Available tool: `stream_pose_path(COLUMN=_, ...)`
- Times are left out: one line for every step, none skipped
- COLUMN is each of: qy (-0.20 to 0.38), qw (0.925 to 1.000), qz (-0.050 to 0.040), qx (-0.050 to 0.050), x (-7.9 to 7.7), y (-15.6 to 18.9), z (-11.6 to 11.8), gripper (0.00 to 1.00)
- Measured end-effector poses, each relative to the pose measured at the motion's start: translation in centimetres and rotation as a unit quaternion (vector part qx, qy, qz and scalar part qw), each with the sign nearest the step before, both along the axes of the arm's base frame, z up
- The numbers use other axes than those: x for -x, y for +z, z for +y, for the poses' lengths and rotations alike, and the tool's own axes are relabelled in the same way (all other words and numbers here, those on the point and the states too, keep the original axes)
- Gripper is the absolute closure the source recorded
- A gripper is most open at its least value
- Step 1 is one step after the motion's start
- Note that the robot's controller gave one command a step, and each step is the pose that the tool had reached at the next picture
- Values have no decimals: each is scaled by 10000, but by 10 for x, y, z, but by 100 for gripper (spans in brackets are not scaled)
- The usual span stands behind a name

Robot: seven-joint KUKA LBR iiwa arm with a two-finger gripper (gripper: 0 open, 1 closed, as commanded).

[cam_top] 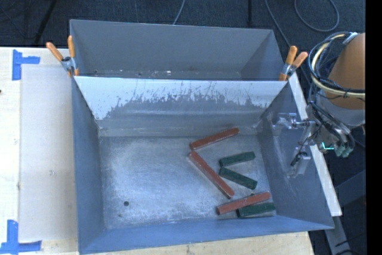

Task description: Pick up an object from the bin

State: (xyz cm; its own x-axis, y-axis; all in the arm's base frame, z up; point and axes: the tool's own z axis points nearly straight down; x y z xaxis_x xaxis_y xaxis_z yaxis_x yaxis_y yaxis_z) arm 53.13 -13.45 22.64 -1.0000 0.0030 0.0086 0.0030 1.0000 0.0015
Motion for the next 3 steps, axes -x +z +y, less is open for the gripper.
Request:
stream_pose_path(qy=534, qw=9986, qz=3, qx=-19, x=9, y=-102, z=80, gripper=0)
stream_pose_path(qy=-832, qw=9965, qz=-12, qx=7, x=44, y=-153, z=24, gripper=0)
stream_pose_path(qy=-806, qw=9967, qz=-77, qx=17, x=40, y=-149, z=24, gripper=100)
